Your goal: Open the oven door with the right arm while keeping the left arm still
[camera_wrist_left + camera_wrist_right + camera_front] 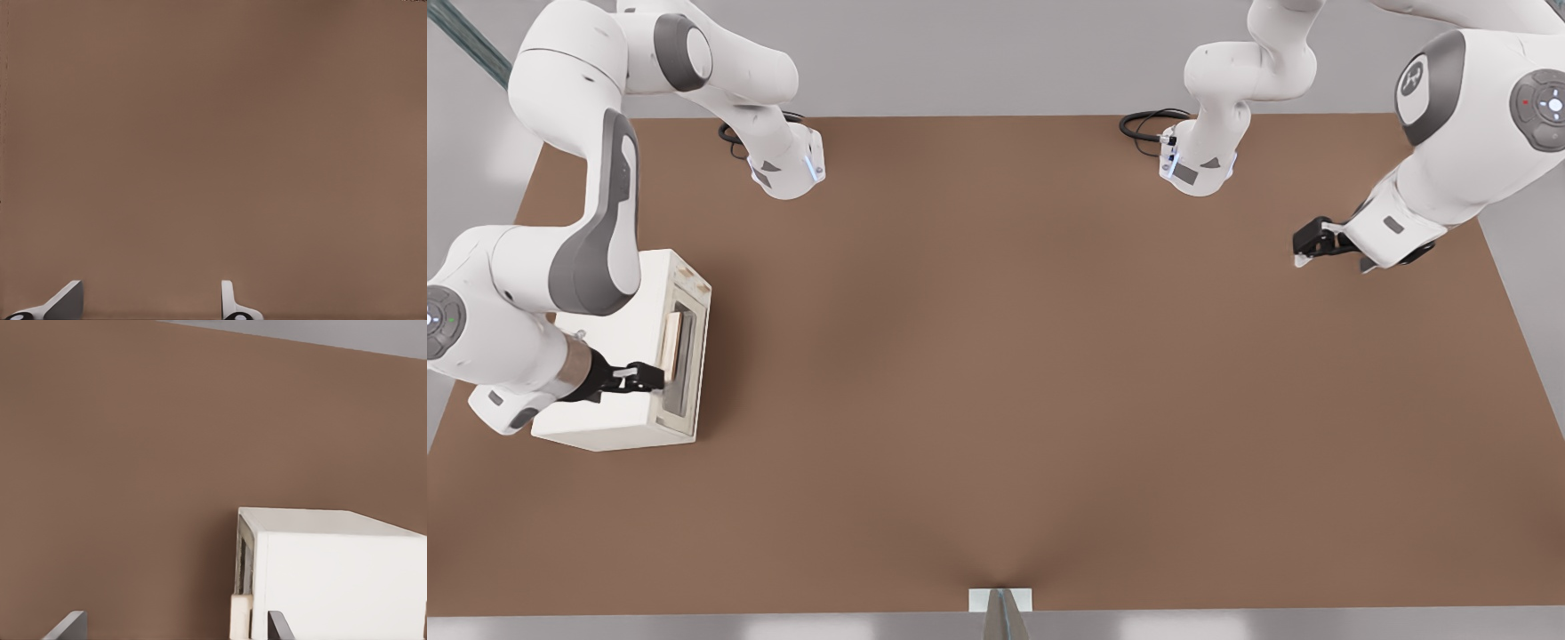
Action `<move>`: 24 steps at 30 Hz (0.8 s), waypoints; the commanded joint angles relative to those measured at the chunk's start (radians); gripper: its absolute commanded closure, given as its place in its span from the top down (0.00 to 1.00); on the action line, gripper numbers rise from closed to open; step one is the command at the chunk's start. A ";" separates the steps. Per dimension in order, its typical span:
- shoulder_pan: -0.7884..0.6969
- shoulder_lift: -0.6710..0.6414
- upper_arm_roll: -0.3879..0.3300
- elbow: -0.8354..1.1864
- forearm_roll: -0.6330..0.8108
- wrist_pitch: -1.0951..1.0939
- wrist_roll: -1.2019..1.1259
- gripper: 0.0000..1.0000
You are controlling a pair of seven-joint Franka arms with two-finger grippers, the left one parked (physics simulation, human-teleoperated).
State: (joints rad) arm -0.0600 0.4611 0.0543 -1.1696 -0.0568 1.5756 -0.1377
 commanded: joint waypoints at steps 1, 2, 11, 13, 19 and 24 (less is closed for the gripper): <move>0.000 0.001 -0.002 0.001 0.000 0.003 -0.046 1.00; 0.002 0.010 -0.010 0.001 -0.006 0.000 -0.039 1.00; 0.453 -0.130 0.002 -0.558 -0.710 -0.062 0.699 0.29; 0.457 -0.154 0.002 -0.613 -0.718 -0.104 0.756 0.21; 0.442 -0.217 -0.001 -0.910 -0.873 0.076 1.092 0.21; 0.399 -0.214 -0.004 -0.929 -0.910 0.093 1.173 0.21</move>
State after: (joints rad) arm 0.3423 0.2494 0.0512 -2.0948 -0.9377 1.6287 0.4684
